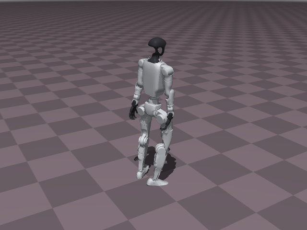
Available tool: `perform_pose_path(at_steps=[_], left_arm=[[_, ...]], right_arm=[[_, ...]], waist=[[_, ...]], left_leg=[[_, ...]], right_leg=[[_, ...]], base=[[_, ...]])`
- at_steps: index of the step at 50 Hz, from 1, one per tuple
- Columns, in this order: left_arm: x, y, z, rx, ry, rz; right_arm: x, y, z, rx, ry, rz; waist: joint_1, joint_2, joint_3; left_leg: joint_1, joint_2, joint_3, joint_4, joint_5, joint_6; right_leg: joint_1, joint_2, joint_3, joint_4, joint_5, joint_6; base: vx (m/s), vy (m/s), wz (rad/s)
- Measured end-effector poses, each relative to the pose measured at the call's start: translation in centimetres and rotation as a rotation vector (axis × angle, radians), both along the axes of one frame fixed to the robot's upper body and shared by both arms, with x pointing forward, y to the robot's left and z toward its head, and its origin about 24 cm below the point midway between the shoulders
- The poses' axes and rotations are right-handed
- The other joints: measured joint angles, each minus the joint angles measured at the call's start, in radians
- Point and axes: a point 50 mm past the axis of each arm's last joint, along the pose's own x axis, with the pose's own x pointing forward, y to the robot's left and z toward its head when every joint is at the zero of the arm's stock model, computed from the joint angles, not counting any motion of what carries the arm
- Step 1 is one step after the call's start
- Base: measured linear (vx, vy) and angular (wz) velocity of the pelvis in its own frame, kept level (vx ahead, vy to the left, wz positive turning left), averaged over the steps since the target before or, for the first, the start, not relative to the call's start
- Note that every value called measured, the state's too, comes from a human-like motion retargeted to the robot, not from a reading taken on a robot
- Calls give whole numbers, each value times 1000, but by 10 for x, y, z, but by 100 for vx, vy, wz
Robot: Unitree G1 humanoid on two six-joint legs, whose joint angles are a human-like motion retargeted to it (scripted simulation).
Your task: In place motions
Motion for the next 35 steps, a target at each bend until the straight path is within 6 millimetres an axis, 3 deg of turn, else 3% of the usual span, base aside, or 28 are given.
perform_pose_path(at_steps=[2,5,8,10,12,14,16,18,20,22,24,27,28,30,31,33,35], left_arm=[[60,-24,-5,-102,-169,-12],[160,-50,9,-218,-449,-139],[229,-62,34,-253,-670,-323],[266,-56,55,-225,-796,-425],[278,-50,63,-167,-838,-452],[275,-53,61,-145,-842,-389],[259,-57,51,-172,-818,-306],[231,-56,36,-206,-752,-237],[189,-49,18,-194,-632,-158],[133,-41,2,-152,-453,-87],[71,-29,-5,-94,-250,-14],[-11,-15,-1,-62,21,68],[-25,-9,2,-57,79,88],[-52,0,9,-50,183,110],[-71,6,15,-62,242,125],[-110,14,30,-84,367,177],[-128,15,39,-74,447,195]], right_arm=[[-44,-25,1,-109,131,-149],[-90,-56,12,-244,266,-365],[-149,-83,31,-400,402,-498],[-169,-93,40,-495,445,-561],[-181,-95,44,-553,450,-618],[-188,-90,45,-564,424,-678],[-189,-84,43,-544,401,-736],[-181,-79,38,-516,382,-760],[-164,-74,31,-473,352,-728],[-137,-66,21,-403,307,-645],[-101,-52,12,-294,251,-517],[-27,-21,3,-55,124,-327],[8,-7,4,45,53,-271],[74,17,16,224,-117,-180],[96,27,25,311,-179,-143],[129,50,43,476,-255,-55],[150,67,58,579,-313,16]], waist=[[-17,25,29],[-12,46,76],[-33,63,59],[-65,56,73],[-88,53,88],[-88,52,81],[-69,45,63],[-49,33,48],[-37,19,34],[-29,13,20],[-10,-12,18],[54,-71,29],[63,-71,49],[134,-65,75],[169,-75,79],[196,-107,90],[212,-114,93]], left_leg=[[21,38,-3,-57,41,-32],[8,72,28,-69,29,-25],[-12,78,38,-82,31,-16],[-4,69,58,-100,36,-13],[1,76,50,-96,41,-12],[-3,81,49,-92,42,-9],[3,73,67,-95,36,-8],[16,54,79,-95,26,-9],[35,31,94,-84,5,-10],[28,18,82,-37,-15,-6],[13,2,76,46,-18,-1],[-79,33,177,322,94,38],[-184,93,148,497,167,50],[-413,130,50,759,309,98],[-463,156,56,838,291,110],[-514,184,73,954,232,125],[-532,194,90,990,171,127]], right_leg=[[-35,-9,-22,123,67,-33],[-220,-78,55,461,237,-99],[-401,-74,148,696,235,-160],[-466,-82,160,782,198,-166],[-476,-61,154,791,179,-158],[-459,-33,148,744,178,-131],[-418,-1,159,649,196,-95],[-349,26,178,520,220,-64],[-251,37,180,362,250,-35],[-144,43,139,191,103,9],[-50,29,70,37,10,13],[-15,-15,104,-118,76,2],[-19,-20,97,-141,93,15],[-56,-19,128,-162,108,30],[-69,-21,143,-160,109,24],[-63,-48,156,-148,109,12],[-60,-63,162,-138,105,2]], base=[[-11,20,11],[-23,18,-49],[5,14,-40],[-15,7,-19],[-6,1,-5],[9,-4,-22],[11,-6,-40],[12,-1,-47],[14,0,-34],[13,-2,-14],[12,-4,-32],[-6,-13,-45],[-46,-15,-14],[-55,-16,-48],[-21,-12,-72],[22,-4,-33],[9,5,-6]])
